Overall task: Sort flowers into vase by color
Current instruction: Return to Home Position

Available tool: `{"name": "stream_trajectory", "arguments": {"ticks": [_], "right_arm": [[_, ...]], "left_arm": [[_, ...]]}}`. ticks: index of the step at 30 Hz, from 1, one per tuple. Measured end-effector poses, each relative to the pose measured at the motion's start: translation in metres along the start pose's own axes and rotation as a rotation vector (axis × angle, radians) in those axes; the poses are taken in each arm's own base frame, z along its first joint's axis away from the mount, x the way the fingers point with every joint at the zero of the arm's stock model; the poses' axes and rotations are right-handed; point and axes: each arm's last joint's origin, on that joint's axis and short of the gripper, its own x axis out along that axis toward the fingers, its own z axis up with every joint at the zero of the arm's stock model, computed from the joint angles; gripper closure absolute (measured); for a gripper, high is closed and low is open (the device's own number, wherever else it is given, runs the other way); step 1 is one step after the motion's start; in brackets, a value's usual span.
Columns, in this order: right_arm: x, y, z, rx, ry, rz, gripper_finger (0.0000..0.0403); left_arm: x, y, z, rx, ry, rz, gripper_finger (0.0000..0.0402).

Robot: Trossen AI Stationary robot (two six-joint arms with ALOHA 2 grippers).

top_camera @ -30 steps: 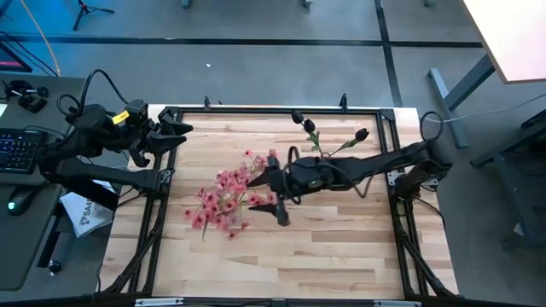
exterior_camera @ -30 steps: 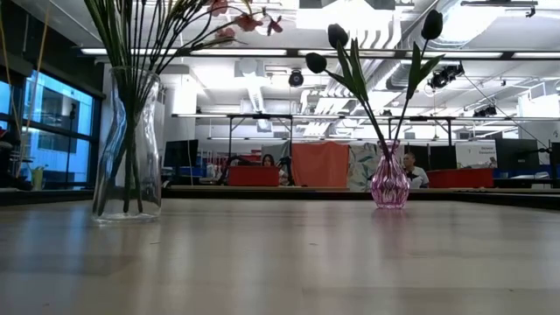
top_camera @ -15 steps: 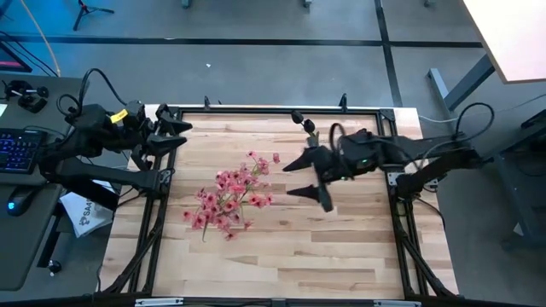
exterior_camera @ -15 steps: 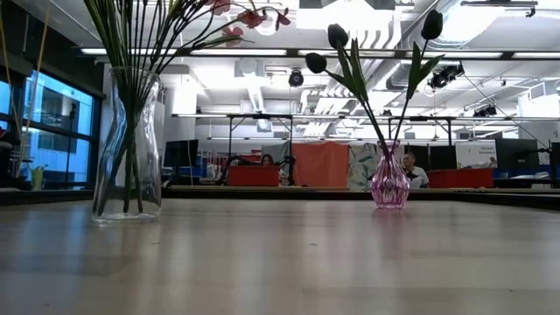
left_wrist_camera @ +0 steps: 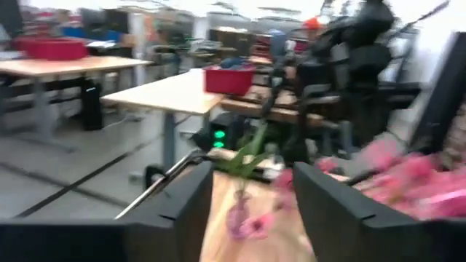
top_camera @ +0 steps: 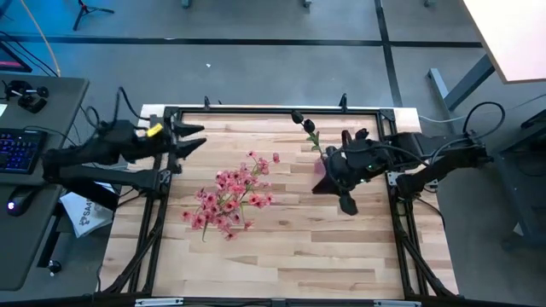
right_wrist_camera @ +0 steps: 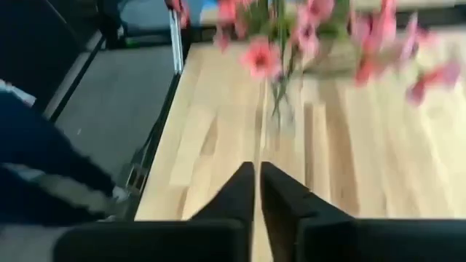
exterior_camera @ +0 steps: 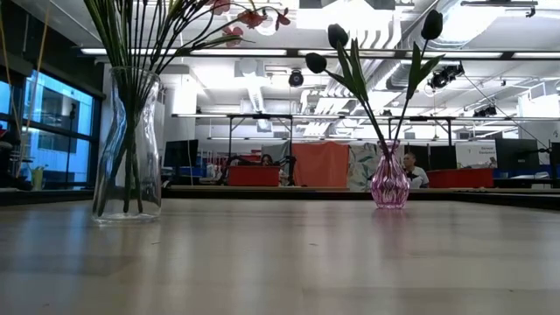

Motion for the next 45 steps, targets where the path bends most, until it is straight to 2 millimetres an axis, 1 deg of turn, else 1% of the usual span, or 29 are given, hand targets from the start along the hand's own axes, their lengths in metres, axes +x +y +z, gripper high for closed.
{"name": "stream_trajectory", "arguments": {"ticks": [2, 4, 5, 8, 9, 11, 14, 17, 24, 28, 30, 35, 37, 40, 42, 45], "right_arm": [[-0.001, -0.002, -0.003, 0.058, 0.027, -0.006, 0.0383], [-0.005, -0.003, -0.006, 0.109, 0.053, -0.014, 0.0384], [-0.007, -0.003, -0.007, 0.128, 0.057, -0.017, 0.0391], [-0.018, -0.002, -0.007, 0.173, 0.030, -0.015, 0.0399], [-0.021, -0.002, -0.007, 0.190, 0.017, -0.018, 0.0397], [-0.027, 0.000, -0.007, 0.220, -0.005, -0.028, 0.0398], [-0.034, 0.003, -0.007, 0.247, -0.042, -0.053, 0.0401], [-0.036, 0.006, -0.007, 0.265, -0.065, -0.066, 0.0402], [-0.035, 0.013, -0.008, 0.318, -0.072, -0.081, 0.0402], [-0.035, 0.021, -0.011, 0.338, -0.066, -0.078, 0.0402], [-0.036, 0.025, -0.014, 0.340, -0.060, -0.106, 0.0403], [-0.038, 0.032, -0.026, 0.356, -0.006, -0.203, 0.0403], [-0.038, 0.032, -0.034, 0.377, 0.001, -0.209, 0.0403], [-0.032, 0.027, -0.053, 0.438, -0.018, -0.158, 0.0403], [-0.024, 0.021, -0.073, 0.484, -0.035, -0.098, 0.0403], [-0.012, 0.007, -0.108, 0.525, -0.095, -0.039, 0.0403]], "left_arm": [[-0.001, 0.005, -0.021, -0.028, -0.024, 0.043, 0.0252], [-0.004, 0.008, -0.040, -0.066, -0.085, 0.042, 0.0291], [-0.007, 0.009, -0.050, -0.080, -0.111, 0.035, 0.0314], [-0.016, 0.014, -0.079, -0.143, -0.162, 0.016, 0.0381], [-0.019, 0.015, -0.088, -0.172, -0.177, 0.009, 0.0391], [-0.024, 0.018, -0.104, -0.226, -0.211, -0.003, 0.0390], [-0.030, 0.020, -0.122, -0.301, -0.298, -0.045, 0.0396], [-0.030, 0.021, -0.137, -0.352, -0.358, -0.088, 0.0400], [-0.018, 0.020, -0.176, -0.424, -0.245, -0.147, 0.0401], [-0.018, 0.019, -0.178, -0.418, -0.208, -0.176, 0.0401], [-0.018, 0.019, -0.178, -0.416, -0.205, -0.181, 0.0401], [-0.017, 0.019, -0.180, -0.462, -0.184, -0.182, 0.0401], [-0.017, 0.019, -0.182, -0.468, -0.167, -0.180, 0.0401], [-0.017, 0.019, -0.183, -0.443, -0.154, -0.174, 0.0401], [-0.017, 0.019, -0.184, -0.425, -0.150, -0.171, 0.0401], [-0.017, 0.019, -0.184, -0.425, -0.149, -0.171, 0.0401]]}}
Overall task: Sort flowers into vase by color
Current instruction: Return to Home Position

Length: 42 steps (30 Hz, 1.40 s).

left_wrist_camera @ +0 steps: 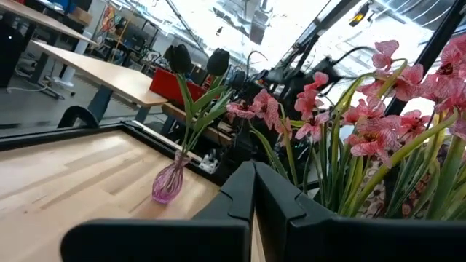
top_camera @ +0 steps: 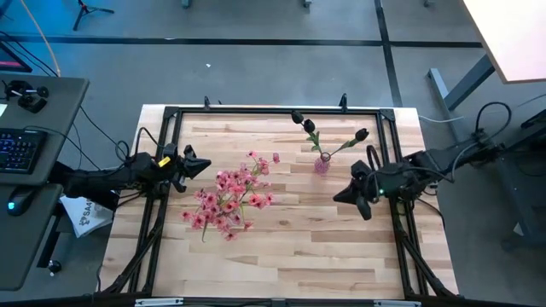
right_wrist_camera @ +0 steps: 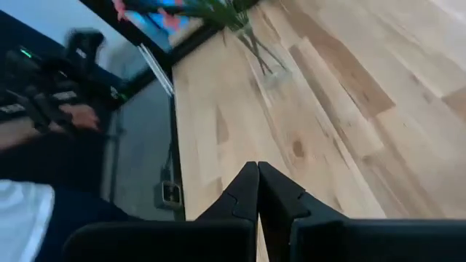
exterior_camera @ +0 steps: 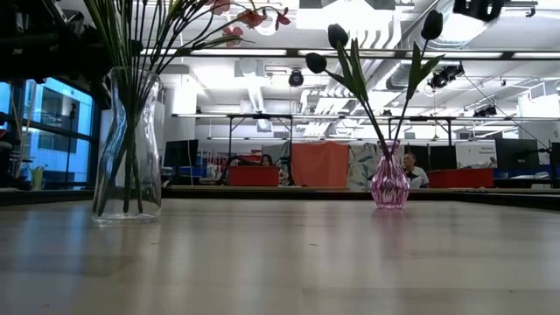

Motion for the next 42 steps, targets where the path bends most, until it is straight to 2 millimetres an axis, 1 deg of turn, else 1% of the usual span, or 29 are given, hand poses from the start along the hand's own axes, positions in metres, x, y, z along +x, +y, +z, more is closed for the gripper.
{"name": "stream_trajectory", "arguments": {"ticks": [4, 8, 10, 13, 19, 27, 29, 34, 39, 42], "right_arm": [[0.011, -0.044, -0.024, -0.035, -0.128, 0.064, 0.0403], [0.013, -0.087, -0.039, -0.085, -0.227, 0.118, 0.0403], [0.011, -0.104, -0.046, -0.116, -0.265, 0.144, 0.0403], [0.007, -0.120, -0.055, -0.179, -0.318, 0.173, 0.0403], [0.004, -0.138, -0.074, -0.300, -0.431, 0.206, 0.0403], [0.015, -0.154, -0.095, -0.394, -0.555, 0.220, 0.0403], [0.016, -0.157, -0.096, -0.380, -0.593, 0.181, 0.0403], [0.016, -0.159, -0.095, -0.375, -0.625, 0.104, 0.0403], [0.018, -0.163, -0.096, -0.399, -0.613, 0.013, 0.0403], [0.021, -0.169, -0.101, -0.408, -0.567, -0.086, 0.0403]], "left_arm": [[0.000, 0.000, 0.000, -0.005, 0.000, 0.000, 0.0401], [0.000, 0.000, 0.000, -0.005, 0.000, 0.000, 0.0401], [0.000, 0.000, 0.000, -0.005, 0.000, 0.000, 0.0401], [0.000, 0.000, 0.000, -0.005, 0.000, 0.000, 0.0401], [0.000, 0.000, 0.000, -0.005, -0.001, 0.000, 0.0401], [0.000, 0.000, 0.000, -0.005, -0.001, 0.001, 0.0401], [0.000, 0.000, 0.000, -0.006, -0.001, 0.001, 0.0401], [0.000, 0.000, 0.000, -0.006, -0.002, 0.001, 0.0401], [0.000, 0.000, 0.000, -0.006, -0.002, 0.001, 0.0401], [0.000, 0.000, 0.000, -0.006, -0.002, 0.001, 0.0401]]}}
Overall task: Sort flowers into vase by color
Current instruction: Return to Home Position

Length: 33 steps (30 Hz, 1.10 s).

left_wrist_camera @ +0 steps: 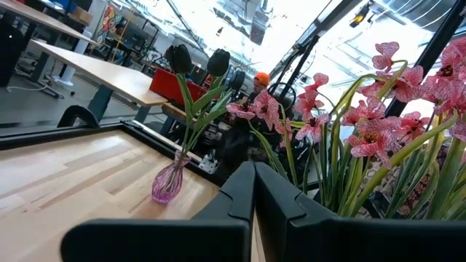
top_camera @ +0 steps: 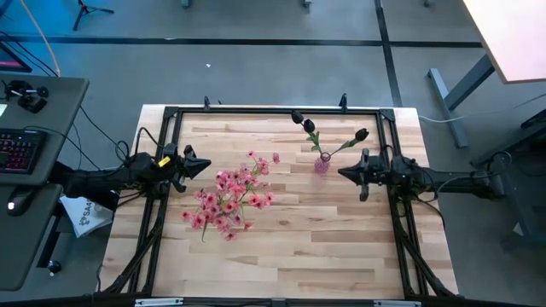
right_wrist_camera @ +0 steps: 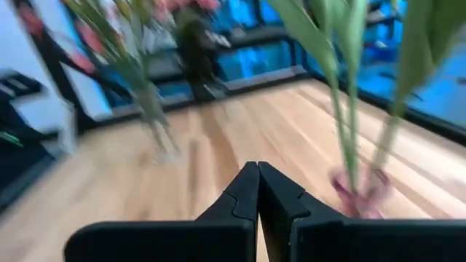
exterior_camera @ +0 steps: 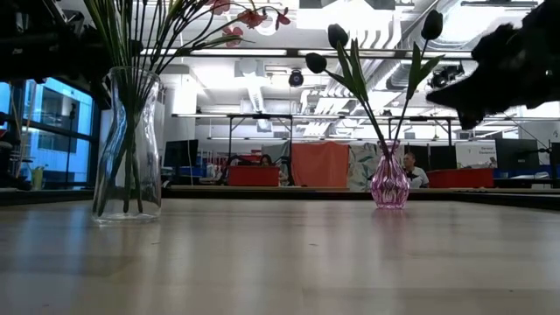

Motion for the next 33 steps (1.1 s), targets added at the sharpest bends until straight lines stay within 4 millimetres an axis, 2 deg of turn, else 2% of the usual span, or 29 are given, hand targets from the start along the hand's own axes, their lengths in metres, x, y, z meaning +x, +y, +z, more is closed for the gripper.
{"name": "stream_trajectory", "arguments": {"ticks": [5, 15, 28, 33], "right_arm": [[0.000, -0.002, -0.009, -0.006, 0.091, -0.028, 0.0403], [0.000, -0.002, -0.009, -0.004, 0.093, -0.025, 0.0403], [-0.013, 0.001, 0.009, 0.007, -0.129, 0.018, 0.0402], [-0.013, 0.001, 0.009, 0.007, -0.130, 0.018, 0.0402]], "left_arm": [[0.000, 0.000, 0.000, 0.000, 0.000, 0.000, 0.0401], [0.000, 0.000, 0.000, 0.000, 0.000, 0.000, 0.0401], [-0.001, -0.003, -0.003, -0.007, 0.035, -0.027, 0.0401], [-0.001, -0.003, -0.004, -0.007, 0.038, -0.029, 0.0401]]}}
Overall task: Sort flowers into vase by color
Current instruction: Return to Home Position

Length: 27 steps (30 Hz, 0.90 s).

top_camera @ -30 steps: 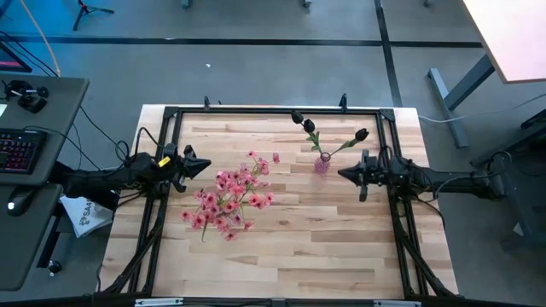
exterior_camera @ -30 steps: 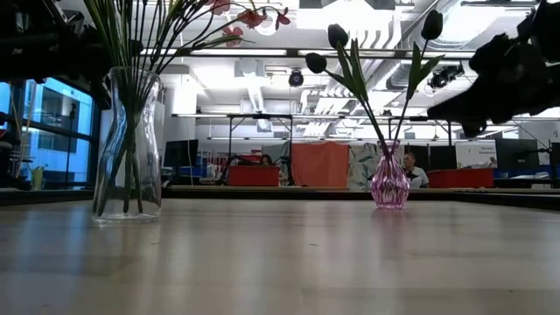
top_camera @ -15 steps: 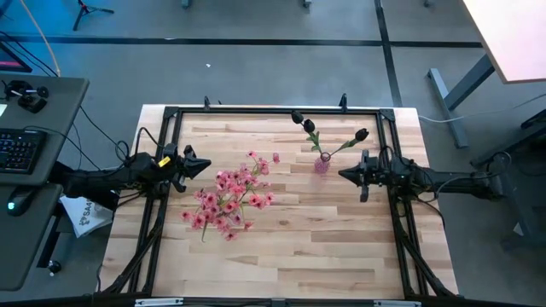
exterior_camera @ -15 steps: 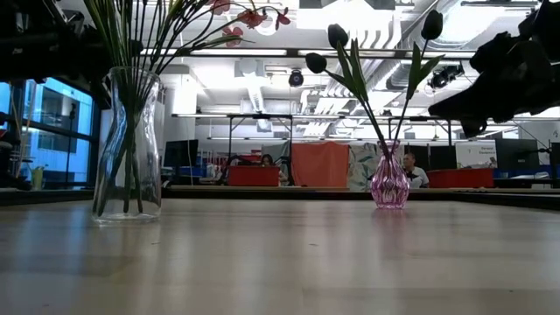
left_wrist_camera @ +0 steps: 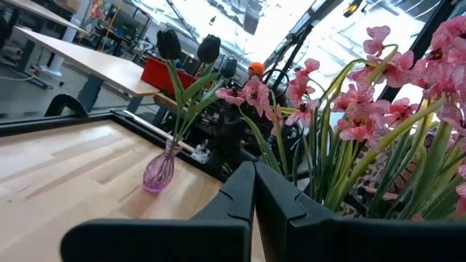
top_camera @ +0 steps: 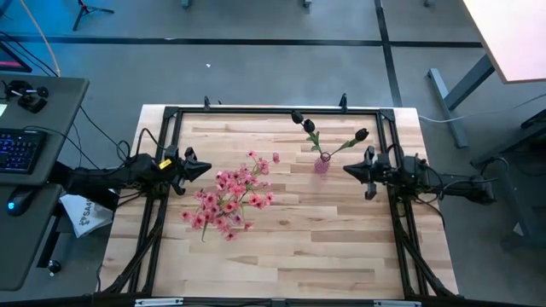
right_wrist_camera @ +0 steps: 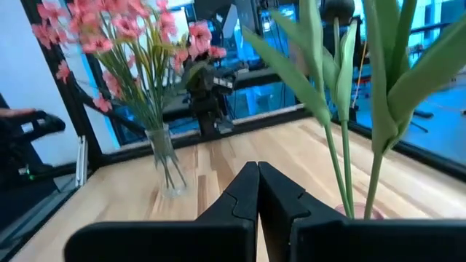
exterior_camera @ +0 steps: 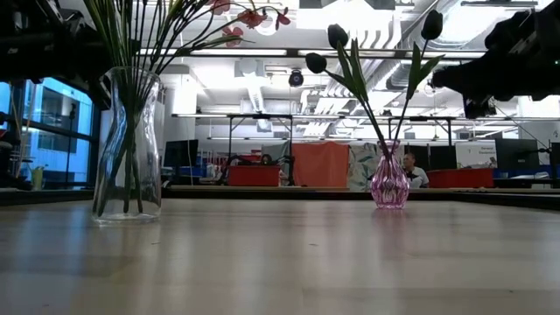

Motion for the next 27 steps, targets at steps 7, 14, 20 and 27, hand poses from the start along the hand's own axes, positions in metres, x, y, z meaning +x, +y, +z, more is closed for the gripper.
{"name": "stream_trajectory", "arguments": {"ticks": [7, 14, 20, 27], "right_arm": [[0.0008, -0.0003, -0.0017, -0.001, 0.019, -0.004, 0.0402], [0.0008, -0.0005, -0.0032, -0.002, 0.035, -0.006, 0.0402], [0.0008, -0.0005, -0.0032, -0.002, 0.035, -0.006, 0.0402], [0.0008, -0.0005, -0.0032, -0.002, 0.035, -0.006, 0.0402]], "left_arm": [[0.0000, 0.0001, 0.0000, 0.000, 0.000, 0.001, 0.0401], [0.0000, 0.0001, 0.0000, 0.000, 0.000, 0.001, 0.0401], [0.0000, 0.0002, -0.0001, 0.000, 0.000, 0.001, 0.0401], [-0.0005, 0.0016, -0.0090, 0.201, 0.108, -0.037, 0.0401]]}}
